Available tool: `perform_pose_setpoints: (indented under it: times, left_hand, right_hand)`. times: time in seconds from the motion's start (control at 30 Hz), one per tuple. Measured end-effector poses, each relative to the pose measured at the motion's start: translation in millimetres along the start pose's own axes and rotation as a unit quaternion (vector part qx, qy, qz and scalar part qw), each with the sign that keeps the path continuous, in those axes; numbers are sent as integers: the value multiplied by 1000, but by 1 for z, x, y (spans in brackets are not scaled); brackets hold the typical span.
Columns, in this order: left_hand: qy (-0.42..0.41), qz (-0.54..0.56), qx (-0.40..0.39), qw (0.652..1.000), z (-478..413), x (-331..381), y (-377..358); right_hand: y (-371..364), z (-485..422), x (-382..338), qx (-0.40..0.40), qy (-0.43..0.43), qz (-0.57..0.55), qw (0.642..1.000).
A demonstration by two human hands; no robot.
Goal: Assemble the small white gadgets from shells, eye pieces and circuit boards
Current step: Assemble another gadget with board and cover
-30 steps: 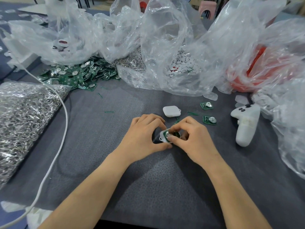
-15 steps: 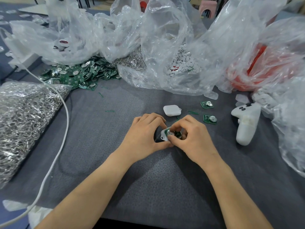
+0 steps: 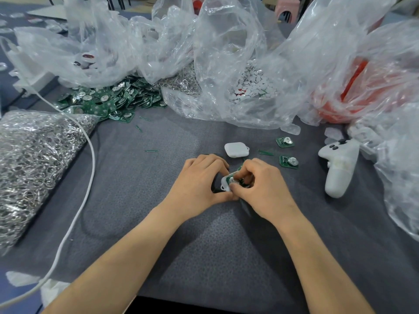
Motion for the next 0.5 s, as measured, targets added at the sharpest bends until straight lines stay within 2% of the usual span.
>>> perform_pose_setpoints:
  times: [0.3,0.5]
  left_hand:
    - [1,23,-5,1000,-2,0,-2]
    - [0,30,-5,1000,-2,0,-1]
  right_hand:
    - [0,-5,1,-50,-22,-8,998]
    - [1,0,1,-20,-13,-30,999]
Point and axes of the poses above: each hand's wrist, its own z-axis away from the middle knuckle, its own y-axis out of the back of the hand, x = y × z, the point moved 5 cm from there along -z, towards the middle knuckle, and after that the axes turned 3 degrees about -y, right-handed, at the moved point
